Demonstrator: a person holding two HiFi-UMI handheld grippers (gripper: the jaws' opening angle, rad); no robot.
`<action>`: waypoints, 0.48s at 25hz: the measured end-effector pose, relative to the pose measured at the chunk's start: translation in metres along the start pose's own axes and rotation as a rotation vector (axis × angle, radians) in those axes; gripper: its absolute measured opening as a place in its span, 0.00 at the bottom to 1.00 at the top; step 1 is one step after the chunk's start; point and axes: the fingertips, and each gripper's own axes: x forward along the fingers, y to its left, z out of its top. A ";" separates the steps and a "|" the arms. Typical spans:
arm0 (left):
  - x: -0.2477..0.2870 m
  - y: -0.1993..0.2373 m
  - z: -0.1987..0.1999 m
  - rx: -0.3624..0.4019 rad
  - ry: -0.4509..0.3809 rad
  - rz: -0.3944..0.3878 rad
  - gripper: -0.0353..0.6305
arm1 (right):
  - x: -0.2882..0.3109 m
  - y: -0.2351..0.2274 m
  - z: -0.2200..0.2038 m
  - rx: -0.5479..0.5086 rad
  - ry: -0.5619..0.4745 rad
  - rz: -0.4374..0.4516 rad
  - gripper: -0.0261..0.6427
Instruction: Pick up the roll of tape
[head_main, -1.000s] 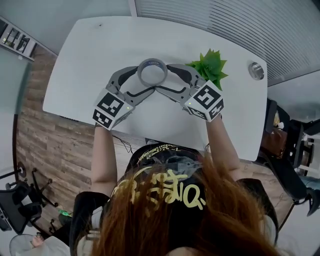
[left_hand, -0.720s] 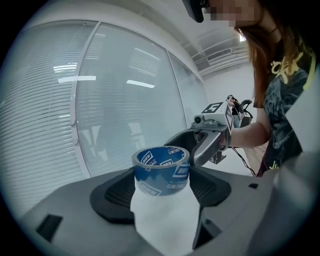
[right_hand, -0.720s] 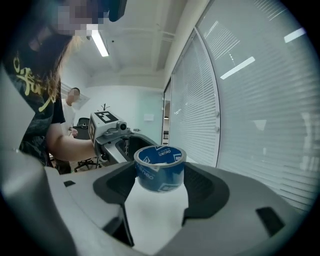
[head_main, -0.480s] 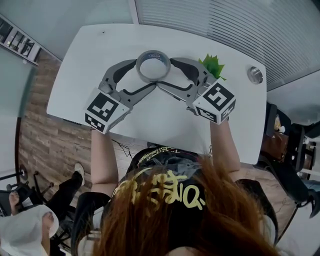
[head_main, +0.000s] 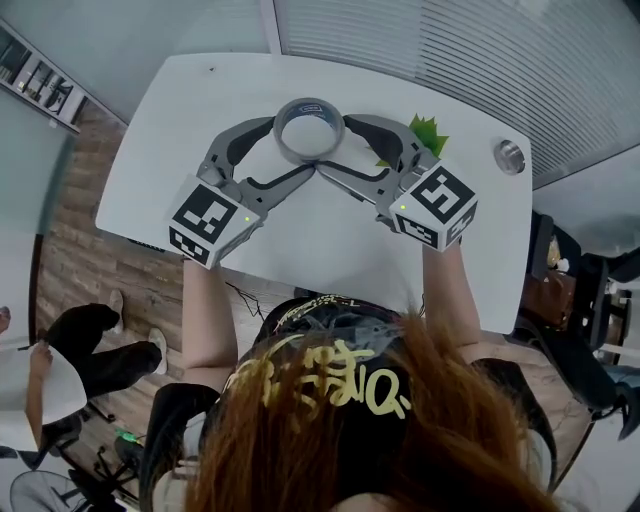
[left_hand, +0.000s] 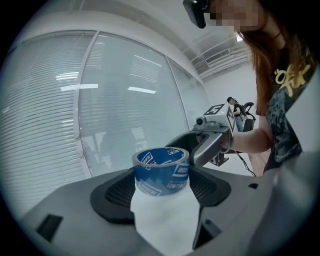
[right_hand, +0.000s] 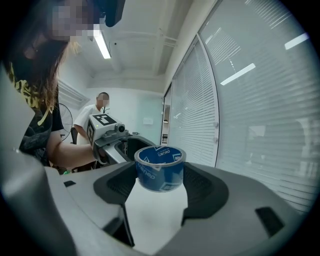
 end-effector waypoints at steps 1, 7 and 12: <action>0.000 0.001 0.000 -0.001 -0.002 0.001 0.56 | 0.000 0.000 0.000 -0.001 0.001 -0.001 0.49; 0.000 0.002 0.001 -0.017 -0.016 0.010 0.56 | 0.000 -0.002 0.001 0.025 -0.002 -0.017 0.48; 0.000 0.003 0.004 -0.035 -0.031 0.013 0.56 | -0.002 -0.002 0.004 0.026 -0.016 -0.032 0.46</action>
